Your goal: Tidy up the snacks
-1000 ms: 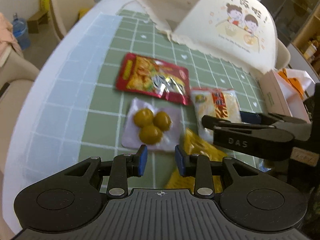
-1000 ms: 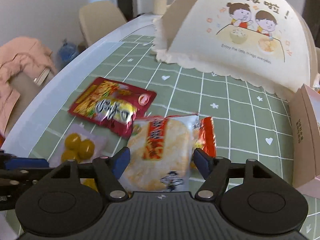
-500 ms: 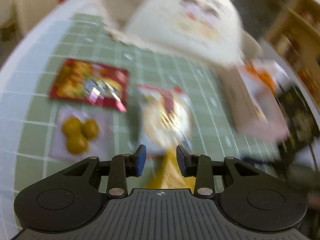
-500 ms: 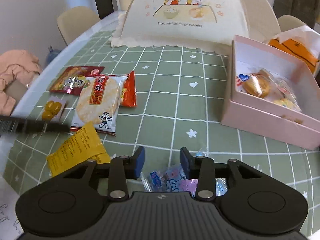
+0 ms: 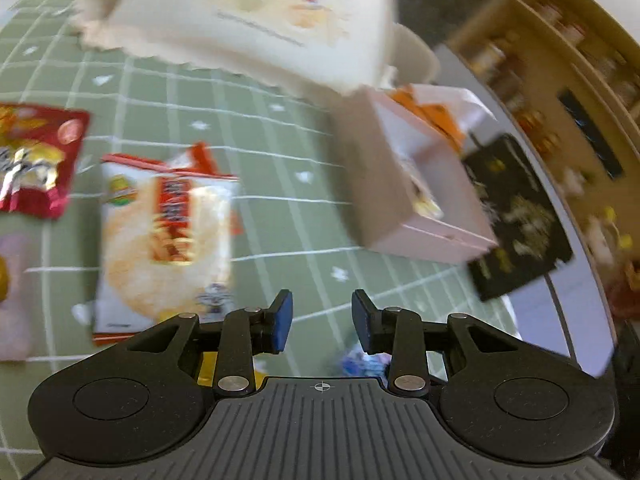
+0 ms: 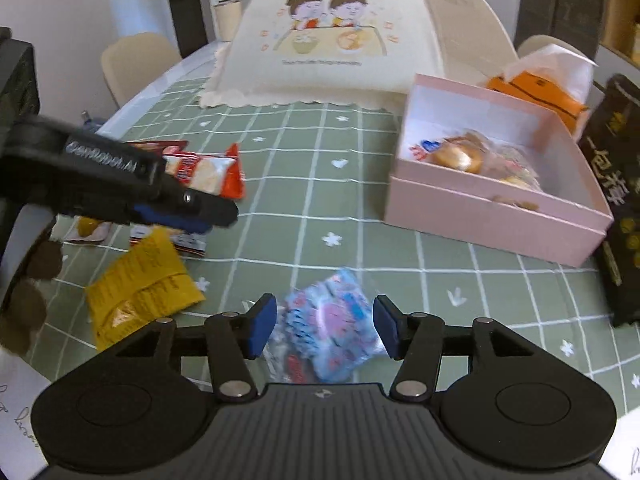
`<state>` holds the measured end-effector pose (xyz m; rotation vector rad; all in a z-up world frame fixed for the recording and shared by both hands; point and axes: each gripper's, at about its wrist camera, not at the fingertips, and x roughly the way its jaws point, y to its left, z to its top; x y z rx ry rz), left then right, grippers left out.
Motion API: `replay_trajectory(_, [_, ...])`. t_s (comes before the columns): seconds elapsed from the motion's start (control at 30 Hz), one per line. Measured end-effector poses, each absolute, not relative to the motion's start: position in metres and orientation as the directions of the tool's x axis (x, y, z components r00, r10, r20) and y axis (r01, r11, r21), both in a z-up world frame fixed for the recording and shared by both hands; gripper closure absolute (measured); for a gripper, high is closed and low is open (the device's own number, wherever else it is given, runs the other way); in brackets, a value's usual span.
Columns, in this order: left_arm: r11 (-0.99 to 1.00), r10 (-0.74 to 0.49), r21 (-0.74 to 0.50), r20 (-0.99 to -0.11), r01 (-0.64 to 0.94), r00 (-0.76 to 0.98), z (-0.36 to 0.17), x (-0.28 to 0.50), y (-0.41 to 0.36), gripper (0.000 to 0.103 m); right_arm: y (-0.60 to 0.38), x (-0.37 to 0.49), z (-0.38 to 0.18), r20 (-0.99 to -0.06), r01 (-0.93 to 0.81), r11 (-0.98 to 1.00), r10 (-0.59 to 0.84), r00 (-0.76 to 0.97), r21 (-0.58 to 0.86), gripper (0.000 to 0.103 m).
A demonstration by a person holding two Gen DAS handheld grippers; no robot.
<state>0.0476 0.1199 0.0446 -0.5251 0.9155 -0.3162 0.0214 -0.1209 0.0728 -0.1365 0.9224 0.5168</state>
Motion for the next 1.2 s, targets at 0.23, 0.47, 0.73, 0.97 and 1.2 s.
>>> replay_trajectory(0.23, [0.872, -0.174, -0.444, -0.674, -0.206, 0.718, 0.068, 0.025, 0.182, 0.066, -0.123, 0.021, 0.074, -0.783, -0.481, 0.866, 0.394, 0.482, 0.140, 0.049])
replay_trajectory(0.47, [0.872, 0.095, -0.242, -0.769, -0.426, 0.632, 0.059, -0.006, 0.243, 0.066, -0.055, 0.048, 0.086, -0.736, -0.547, 0.806, 0.509, 0.446, 0.226, 0.036])
replay_trajectory(0.73, [0.862, 0.052, -0.264, -0.803, -0.432, 0.594, 0.041, -0.018, 0.259, 0.066, 0.047, 0.083, 0.054, -0.818, -0.555, 0.811, 0.440, 0.370, 0.185, 0.035])
replay_trajectory(0.97, [0.899, -0.007, -0.269, -0.798, -0.346, 0.602, 0.037, -0.015, 0.251, 0.066, 0.047, 0.071, 0.049, -0.822, -0.629, 0.767, 0.436, 0.366, 0.127, 0.039])
replay_trajectory(1.2, [0.944, -0.095, -0.257, -0.809, -0.205, 0.580, 0.040, -0.006, 0.208, 0.065, -0.037, 0.072, 0.050, -0.835, -0.500, 0.862, 0.333, 0.438, 0.081, 0.042])
